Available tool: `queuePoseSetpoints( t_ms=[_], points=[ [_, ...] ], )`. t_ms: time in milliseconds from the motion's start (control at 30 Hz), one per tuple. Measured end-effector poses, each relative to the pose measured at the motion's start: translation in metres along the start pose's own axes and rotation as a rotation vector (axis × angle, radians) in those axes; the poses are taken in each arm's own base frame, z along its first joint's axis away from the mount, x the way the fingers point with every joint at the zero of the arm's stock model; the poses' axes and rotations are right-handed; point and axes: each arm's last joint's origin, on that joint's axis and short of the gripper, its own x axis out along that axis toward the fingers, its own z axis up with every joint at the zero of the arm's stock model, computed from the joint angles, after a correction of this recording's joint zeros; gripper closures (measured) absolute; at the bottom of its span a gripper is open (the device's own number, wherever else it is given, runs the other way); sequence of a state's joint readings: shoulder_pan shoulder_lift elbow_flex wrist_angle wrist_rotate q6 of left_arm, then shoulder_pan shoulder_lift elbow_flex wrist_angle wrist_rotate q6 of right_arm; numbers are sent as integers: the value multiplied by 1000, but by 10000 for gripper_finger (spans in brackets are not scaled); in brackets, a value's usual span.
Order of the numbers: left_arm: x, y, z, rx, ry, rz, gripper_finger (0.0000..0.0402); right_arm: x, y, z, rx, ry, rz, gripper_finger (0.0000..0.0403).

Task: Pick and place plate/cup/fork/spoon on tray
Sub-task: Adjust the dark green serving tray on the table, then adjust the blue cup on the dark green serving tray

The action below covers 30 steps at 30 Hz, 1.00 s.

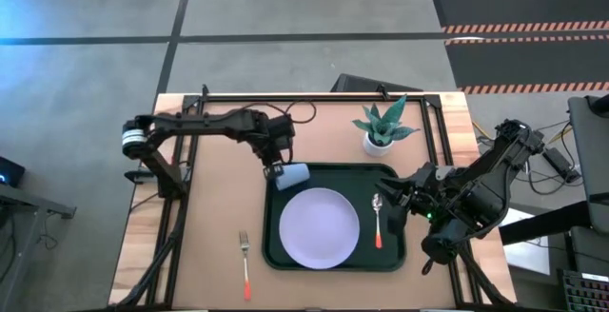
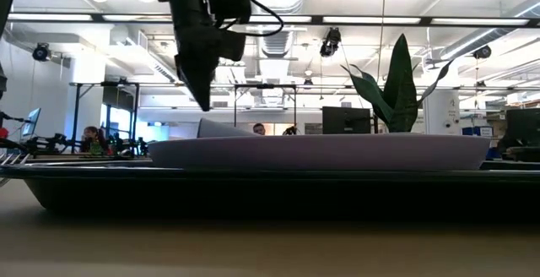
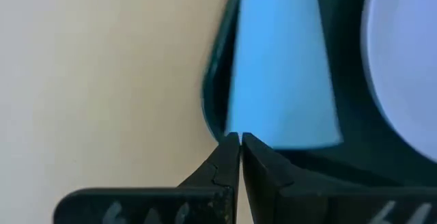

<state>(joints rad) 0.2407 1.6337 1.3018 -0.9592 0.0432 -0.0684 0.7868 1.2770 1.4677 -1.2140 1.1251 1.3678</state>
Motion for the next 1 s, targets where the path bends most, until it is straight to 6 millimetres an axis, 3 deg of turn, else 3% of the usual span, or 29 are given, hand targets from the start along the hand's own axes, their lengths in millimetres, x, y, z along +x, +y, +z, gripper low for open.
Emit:
queuePoseSetpoints(
  t_ms=[267, 400, 667, 833, 1000],
  points=[
    [0, -4, -8, 144, 74, -7, 390, 0, 0, 0, -4, 3, 1, 317],
    [6, -4, -12, 256, 92, -11, 352, 0, 0, 0, -6, 7, 1, 317],
    [36, -10, -31, 555, 128, -38, 269, 0, 0, 0, 8, 7, 1, 316],
    [36, -12, -33, 564, 124, -27, 246, 0, 0, 0, 19, 7, 1, 317],
    [29, -12, -20, 455, -37, 50, 244, 0, 1, 0, 26, -2, 3, 317]
  ],
)
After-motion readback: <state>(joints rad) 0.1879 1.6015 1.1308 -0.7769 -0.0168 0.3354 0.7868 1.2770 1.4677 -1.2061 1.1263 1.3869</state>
